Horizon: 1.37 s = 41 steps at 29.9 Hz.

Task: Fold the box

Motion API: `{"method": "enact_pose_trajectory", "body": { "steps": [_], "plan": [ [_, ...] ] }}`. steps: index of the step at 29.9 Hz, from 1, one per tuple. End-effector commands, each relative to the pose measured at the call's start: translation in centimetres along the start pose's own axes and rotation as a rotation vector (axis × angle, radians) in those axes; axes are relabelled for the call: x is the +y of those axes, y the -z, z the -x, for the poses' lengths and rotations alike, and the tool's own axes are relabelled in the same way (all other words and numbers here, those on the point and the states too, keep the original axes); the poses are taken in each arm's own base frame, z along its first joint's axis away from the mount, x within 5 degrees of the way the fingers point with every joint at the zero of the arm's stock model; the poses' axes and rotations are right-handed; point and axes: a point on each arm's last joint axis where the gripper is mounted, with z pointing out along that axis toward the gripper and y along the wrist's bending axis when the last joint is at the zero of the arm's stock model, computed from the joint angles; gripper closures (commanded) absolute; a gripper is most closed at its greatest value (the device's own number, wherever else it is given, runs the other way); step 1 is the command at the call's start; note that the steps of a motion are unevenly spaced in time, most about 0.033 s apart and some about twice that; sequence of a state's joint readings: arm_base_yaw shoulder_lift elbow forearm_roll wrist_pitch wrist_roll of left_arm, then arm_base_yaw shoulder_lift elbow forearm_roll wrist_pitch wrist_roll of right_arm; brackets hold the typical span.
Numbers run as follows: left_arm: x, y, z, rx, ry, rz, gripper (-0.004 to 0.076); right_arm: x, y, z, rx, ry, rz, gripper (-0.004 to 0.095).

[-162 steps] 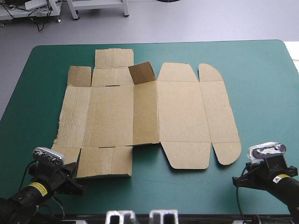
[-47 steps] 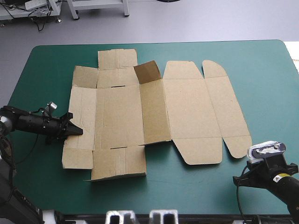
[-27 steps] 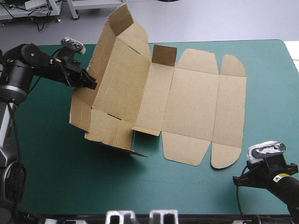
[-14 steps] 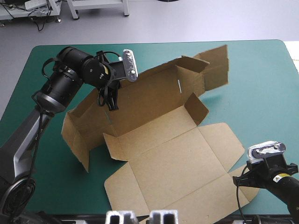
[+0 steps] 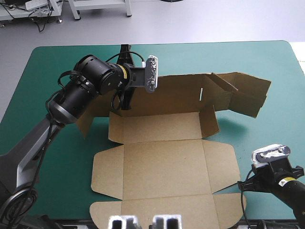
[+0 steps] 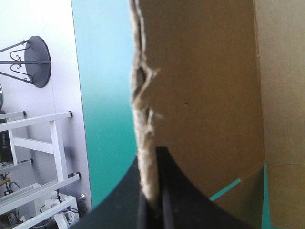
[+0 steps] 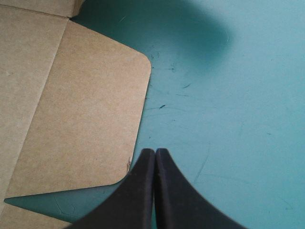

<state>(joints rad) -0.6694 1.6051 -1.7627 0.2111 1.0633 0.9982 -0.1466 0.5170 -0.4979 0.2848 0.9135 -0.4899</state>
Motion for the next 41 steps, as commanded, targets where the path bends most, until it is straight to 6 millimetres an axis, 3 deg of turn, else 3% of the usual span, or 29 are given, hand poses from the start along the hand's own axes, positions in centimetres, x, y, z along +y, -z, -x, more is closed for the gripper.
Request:
{"method": "enact_pose_trajectory", "body": {
  "steps": [1,9,15,22,27,31,41],
  "plan": [
    [1.4,2.6,0.3,-0.058,0.004,0.14,0.0734,-0.3,0.7,1.3,-0.076,0.014,-0.027,0.093],
    [0.6,-0.6,-0.2,-0.012,-0.01,0.244,0.0734,-0.3,5.7,5.4,-0.204,0.016,-0.055,0.093],
    [-2.0,-2.6,0.3,0.05,-0.049,0.342,0.0734,-0.4,10.2,10.2,-0.299,0.016,-0.036,0.0931],
    [-5.6,-3.4,1.3,0.037,-0.068,0.39,0.0734,-1.0,12.3,16.0,-0.375,0.006,0.037,0.0931],
    [-7.7,-3.7,2.0,0.02,-0.08,0.39,0.0734,-2.1,11.6,19.9,-0.378,0.007,0.064,0.0931],
    [-8.1,-3.8,2.1,0.014,-0.033,0.388,0.0734,-3.4,10.0,22.7,-0.354,0.004,0.072,0.0931],
    [-8.6,-3.5,2.7,0.005,-0.003,0.383,0.0734,-6.8,1.7,29.2,-0.23,-0.003,0.183,0.0931]
  ]
}}
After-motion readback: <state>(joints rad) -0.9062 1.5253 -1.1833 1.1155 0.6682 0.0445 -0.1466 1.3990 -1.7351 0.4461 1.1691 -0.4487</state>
